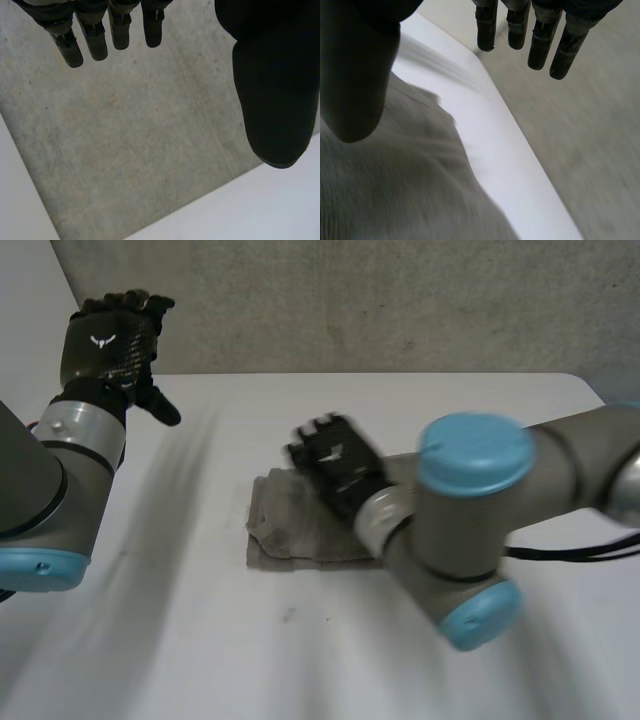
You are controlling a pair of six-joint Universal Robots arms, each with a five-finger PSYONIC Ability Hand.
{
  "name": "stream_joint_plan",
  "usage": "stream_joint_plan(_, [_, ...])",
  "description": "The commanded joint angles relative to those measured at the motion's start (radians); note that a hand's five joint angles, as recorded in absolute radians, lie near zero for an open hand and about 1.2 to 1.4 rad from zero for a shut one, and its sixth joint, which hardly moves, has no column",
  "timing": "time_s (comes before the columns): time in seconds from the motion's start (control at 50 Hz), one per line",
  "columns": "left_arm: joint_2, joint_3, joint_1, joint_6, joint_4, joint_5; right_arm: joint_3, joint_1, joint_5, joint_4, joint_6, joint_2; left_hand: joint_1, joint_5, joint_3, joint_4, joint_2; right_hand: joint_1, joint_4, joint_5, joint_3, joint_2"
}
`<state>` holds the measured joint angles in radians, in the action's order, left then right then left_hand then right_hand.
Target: Fold the towel.
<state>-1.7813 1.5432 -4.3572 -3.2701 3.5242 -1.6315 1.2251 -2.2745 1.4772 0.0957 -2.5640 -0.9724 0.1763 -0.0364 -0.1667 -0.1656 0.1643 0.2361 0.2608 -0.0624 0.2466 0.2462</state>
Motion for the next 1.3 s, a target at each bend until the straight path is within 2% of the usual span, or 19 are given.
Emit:
stream_joint_plan(0.02, [-0.001,-0.060,0.021,0.033,-0.044,-0.001,0.221,0.197,0.012,-0.013,-0.096,-0.072,-0.001,0.036,-0.009,-0.010,0.011,-0.062,-0.086,0.062,-0.072,-0.072])
stream_joint_plan(0.12, [-0.026,-0.092,0.047,0.079,-0.099,0.001,0.309,0.288,0.012,0.012,-0.067,-0.065,0.020,0.015,-0.029,-0.030,0.031,-0.062,-0.086,0.062,-0.072,-0.072])
stream_joint_plan(0.24, [-0.066,-0.149,0.068,0.099,-0.230,-0.001,0.356,0.394,0.000,0.096,-0.045,-0.025,0.026,0.009,-0.035,-0.036,0.037,0.169,0.144,-0.168,0.158,0.159])
stream_joint_plan(0.28, [-0.070,-0.169,0.070,0.115,-0.276,-0.001,0.340,0.409,-0.020,0.105,-0.044,0.001,0.023,0.012,-0.032,-0.033,0.035,0.650,0.626,-0.649,0.640,0.640])
stream_joint_plan(0.3, [-0.072,-0.187,0.070,0.141,-0.322,-0.001,0.340,0.409,-0.020,0.105,-0.044,0.001,0.023,0.012,-0.032,-0.033,0.034,0.653,0.629,-0.652,0.643,0.643])
stream_joint_plan(0.32, [-0.072,-0.187,0.070,0.141,-0.323,-0.001,0.329,0.412,-0.029,0.104,-0.045,0.011,0.023,0.012,-0.032,-0.033,0.034,0.912,0.887,-0.911,0.901,0.902])
stream_joint_plan(0.34, [-0.072,-0.207,0.068,0.173,-0.368,-0.001,0.329,0.412,-0.029,0.104,-0.045,0.011,0.023,0.012,-0.032,-0.033,0.034,0.915,0.890,-0.914,0.904,0.905])
stream_joint_plan(0.36, [-0.072,-0.207,0.068,0.173,-0.369,-0.001,0.311,0.414,-0.029,0.102,-0.042,0.011,0.023,0.012,-0.032,-0.033,0.034,1.158,1.133,-1.157,1.147,1.148])
stream_joint_plan(0.5, [-0.058,-0.261,0.059,0.271,-0.484,-0.001,0.206,0.395,-0.026,0.104,-0.058,-0.065,0.011,0.024,-0.020,-0.021,0.023,1.160,1.135,-1.159,1.150,1.150])
stream_joint_plan(0.58, [-0.053,-0.259,0.053,0.274,-0.487,-0.001,0.117,0.287,-0.021,0.055,-0.062,-0.072,0.008,0.027,-0.017,-0.019,0.020,1.160,1.135,-1.159,1.150,1.150])
stream_joint_plan(0.6, [-0.053,-0.259,0.053,0.274,-0.487,-0.001,0.111,0.252,-0.020,0.029,-0.071,-0.074,0.008,0.027,-0.017,-0.019,0.020,1.001,0.977,-1.001,0.991,0.991])
stream_joint_plan(0.62, [-0.050,-0.253,0.053,0.273,-0.487,0.001,0.111,0.251,-0.020,0.029,-0.071,-0.074,0.008,0.027,-0.017,-0.019,0.020,1.000,0.975,-0.999,0.989,0.990])
stream_joint_plan(0.64, [-0.050,-0.250,0.053,0.271,-0.487,0.001,0.123,0.241,-0.017,0.012,-0.088,-0.075,0.005,0.030,-0.015,-0.016,0.017,0.395,0.371,-0.394,0.385,0.385])
stream_joint_plan(0.66, [-0.050,-0.250,0.053,0.271,-0.487,0.001,0.157,0.245,-0.020,0.004,-0.116,-0.078,0.005,0.030,-0.015,-0.016,0.017,0.078,0.053,-0.077,0.068,0.068])
stream_joint_plan(0.68, [-0.050,-0.249,0.053,0.270,-0.487,0.002,0.157,0.245,-0.020,0.004,-0.116,-0.078,0.005,0.030,-0.015,-0.016,0.017,0.075,0.050,-0.074,0.064,0.065])
stream_joint_plan(0.94, [-0.053,-0.249,0.054,0.267,-0.487,0.004,0.432,0.374,-0.120,0.131,-0.171,-0.092,0.002,0.033,-0.012,-0.013,0.014,0.154,0.130,-0.153,0.144,0.144])
stream_joint_plan(1.16, [-0.050,-0.244,0.060,0.267,-0.485,0.002,0.428,0.397,-0.126,0.185,-0.168,-0.054,-0.001,0.036,-0.009,-0.010,0.011,0.832,0.808,-0.832,0.822,0.822])
stream_joint_plan(1.2, [-0.052,-0.244,0.062,0.267,-0.485,0.002,0.427,0.409,-0.120,0.197,-0.168,-0.054,-0.001,0.036,-0.009,-0.010,0.011,1.159,1.134,-1.158,1.148,1.148])
stream_joint_plan(1.3, [-0.050,-0.242,0.064,0.267,-0.485,0.004,0.412,0.415,-0.112,0.219,-0.154,-0.077,-0.001,0.036,-0.009,-0.010,0.011,1.160,1.135,-1.159,1.150,1.150])
